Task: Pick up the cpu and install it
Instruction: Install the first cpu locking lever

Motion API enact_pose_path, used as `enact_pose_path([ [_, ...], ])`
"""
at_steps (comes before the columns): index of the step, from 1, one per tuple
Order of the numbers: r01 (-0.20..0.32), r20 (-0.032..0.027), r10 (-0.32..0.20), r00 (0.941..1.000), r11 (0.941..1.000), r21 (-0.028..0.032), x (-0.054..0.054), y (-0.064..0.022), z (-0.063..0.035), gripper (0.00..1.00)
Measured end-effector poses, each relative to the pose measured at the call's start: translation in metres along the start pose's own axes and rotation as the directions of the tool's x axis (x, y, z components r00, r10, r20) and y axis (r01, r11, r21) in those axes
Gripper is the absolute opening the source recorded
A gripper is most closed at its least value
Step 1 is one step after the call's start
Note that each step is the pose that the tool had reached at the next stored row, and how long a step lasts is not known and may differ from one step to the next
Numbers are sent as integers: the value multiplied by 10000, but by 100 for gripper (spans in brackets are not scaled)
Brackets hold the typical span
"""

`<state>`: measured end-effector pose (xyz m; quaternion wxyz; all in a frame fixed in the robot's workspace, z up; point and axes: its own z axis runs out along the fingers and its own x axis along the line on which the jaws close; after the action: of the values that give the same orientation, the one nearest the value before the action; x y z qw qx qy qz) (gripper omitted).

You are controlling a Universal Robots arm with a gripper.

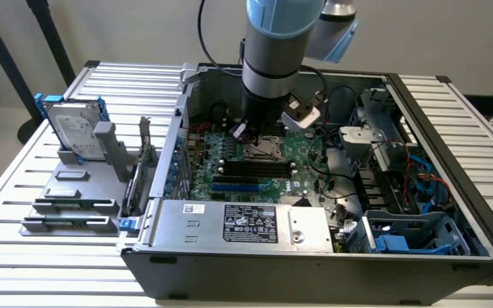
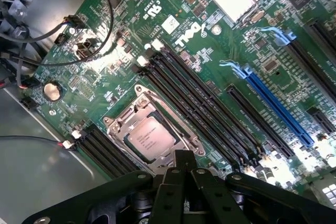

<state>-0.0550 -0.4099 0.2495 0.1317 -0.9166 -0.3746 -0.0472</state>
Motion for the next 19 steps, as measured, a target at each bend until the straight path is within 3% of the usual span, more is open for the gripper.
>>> enact_pose_path([
  [7,0,0,0,10000,10000,1,-123,31,-63,11],
  [19,4,-46,-4,10000,10000,43,-189,-12,-23,11],
])
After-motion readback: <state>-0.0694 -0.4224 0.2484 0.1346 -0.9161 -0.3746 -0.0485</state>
